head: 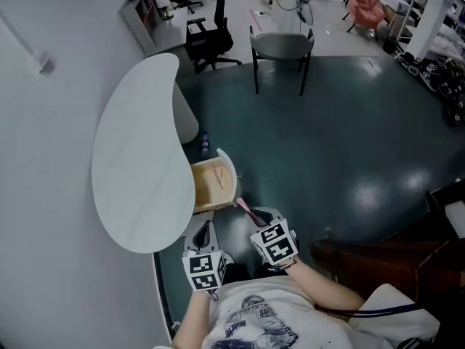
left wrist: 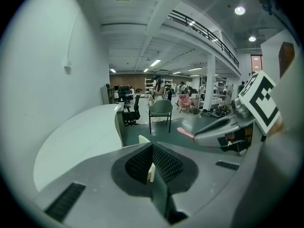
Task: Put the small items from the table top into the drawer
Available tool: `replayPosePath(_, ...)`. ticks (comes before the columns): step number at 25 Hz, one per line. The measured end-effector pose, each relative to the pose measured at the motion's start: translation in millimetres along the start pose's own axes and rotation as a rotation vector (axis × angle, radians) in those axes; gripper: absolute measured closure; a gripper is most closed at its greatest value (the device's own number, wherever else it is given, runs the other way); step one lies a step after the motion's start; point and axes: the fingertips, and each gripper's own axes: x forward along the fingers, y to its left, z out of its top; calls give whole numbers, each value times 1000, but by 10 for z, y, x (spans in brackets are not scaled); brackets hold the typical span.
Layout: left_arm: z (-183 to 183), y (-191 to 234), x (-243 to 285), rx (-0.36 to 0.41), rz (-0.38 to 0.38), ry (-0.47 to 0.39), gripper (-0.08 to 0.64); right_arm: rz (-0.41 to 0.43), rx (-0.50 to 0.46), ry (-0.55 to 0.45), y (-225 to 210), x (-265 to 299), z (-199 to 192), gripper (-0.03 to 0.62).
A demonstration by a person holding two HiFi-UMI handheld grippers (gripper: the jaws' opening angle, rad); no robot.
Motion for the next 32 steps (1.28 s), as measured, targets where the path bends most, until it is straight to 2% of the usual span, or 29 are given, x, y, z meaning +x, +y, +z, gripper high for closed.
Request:
replayPosePath(8,67,136,236,23,-1,25,537,-4,28,19,-154,203,28,534)
replayPosePath(16,244,373,718,31,-66,38,537,-47,53,53,-316,591,173,534)
replayPosePath(32,381,1469,1664,7,-136,102,537,-77,95,154,-226,1890,567,534)
